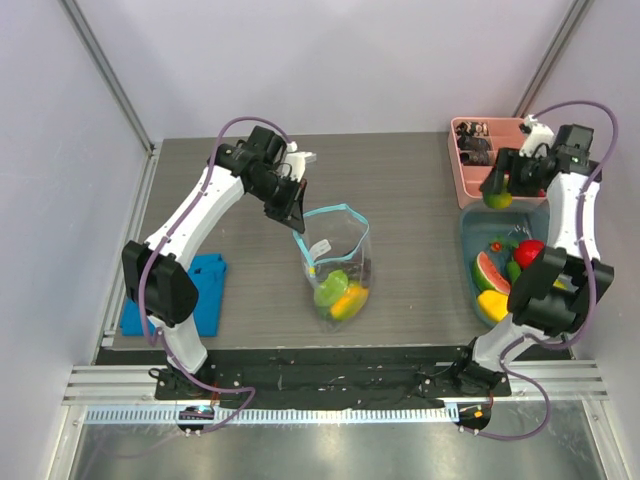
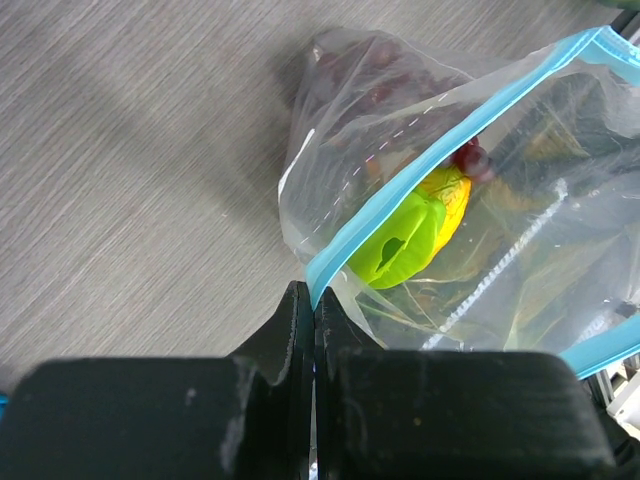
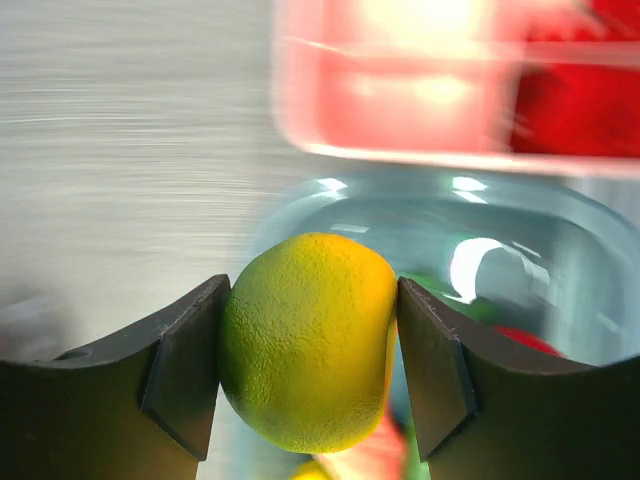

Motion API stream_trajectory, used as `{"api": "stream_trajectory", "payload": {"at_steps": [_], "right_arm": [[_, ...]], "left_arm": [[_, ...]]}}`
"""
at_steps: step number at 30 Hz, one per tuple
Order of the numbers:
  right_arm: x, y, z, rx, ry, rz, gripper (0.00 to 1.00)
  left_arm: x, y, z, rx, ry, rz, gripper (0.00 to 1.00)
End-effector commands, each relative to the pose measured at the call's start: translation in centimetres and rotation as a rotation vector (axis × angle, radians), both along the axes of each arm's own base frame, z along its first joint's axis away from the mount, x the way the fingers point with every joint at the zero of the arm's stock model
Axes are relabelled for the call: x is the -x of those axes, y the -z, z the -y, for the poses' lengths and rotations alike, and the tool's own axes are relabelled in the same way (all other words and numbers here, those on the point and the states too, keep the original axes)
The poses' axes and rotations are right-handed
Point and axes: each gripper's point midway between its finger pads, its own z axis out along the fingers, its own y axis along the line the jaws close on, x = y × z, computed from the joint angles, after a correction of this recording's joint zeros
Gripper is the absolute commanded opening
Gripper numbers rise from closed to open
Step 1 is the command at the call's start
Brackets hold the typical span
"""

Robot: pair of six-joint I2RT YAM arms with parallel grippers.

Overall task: Place the food in the zip-top bag and seal the zipper
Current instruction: Pick up the fake fruit from the bin, then place the fake fruit in the zipper food storage bag.

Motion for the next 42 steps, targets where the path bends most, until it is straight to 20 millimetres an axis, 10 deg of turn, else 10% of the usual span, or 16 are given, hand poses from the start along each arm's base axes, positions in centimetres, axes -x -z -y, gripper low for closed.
{"api": "stream_trajectory", "payload": {"at_steps": [1,6,10,20,23,27,32,42], "right_arm": [[2.4,-11.1,-13.5,-0.253,-0.372,0.229,0.30],[6.6,-18.0,-28.0,-0.347,-0.707,0.425,0.30],[9.7,-19.8,-33.6,-0.385,-0.828,0.487,0.30],[12.9,-13.2,-40.4,-0.351,-1.017,0.319,0.33],[13.6,-11.1,-41.0,-0.282,-1.051,0.285,0.65],[13.3,-11.6,-39.8,-0.211,-1.021,0.295,1.00],[11.0,-13.9,-35.6,-0.207,-0.913,0.322,1.00],[6.5,-9.6,-15.9,-0.076,-0.514,0.141,1.00]], "left_arm": [[0.1,-2.2,0.6,0.076,0.023,0.051,0.00],[0.3,-2.6,0.9,0.096,0.022,0.039,0.00],[0.7,-3.1,1.3,0.118,0.035,0.031,0.00],[1.2,-3.2,2.0,0.124,0.053,0.029,0.00],[1.1,-3.1,2.1,0.123,0.051,0.024,0.00],[1.0,-3.0,2.1,0.117,0.049,0.025,0.00],[1.0,-2.8,2.1,0.117,0.051,0.017,0.00],[1.5,-3.2,1.9,0.122,0.062,0.025,0.00]]}}
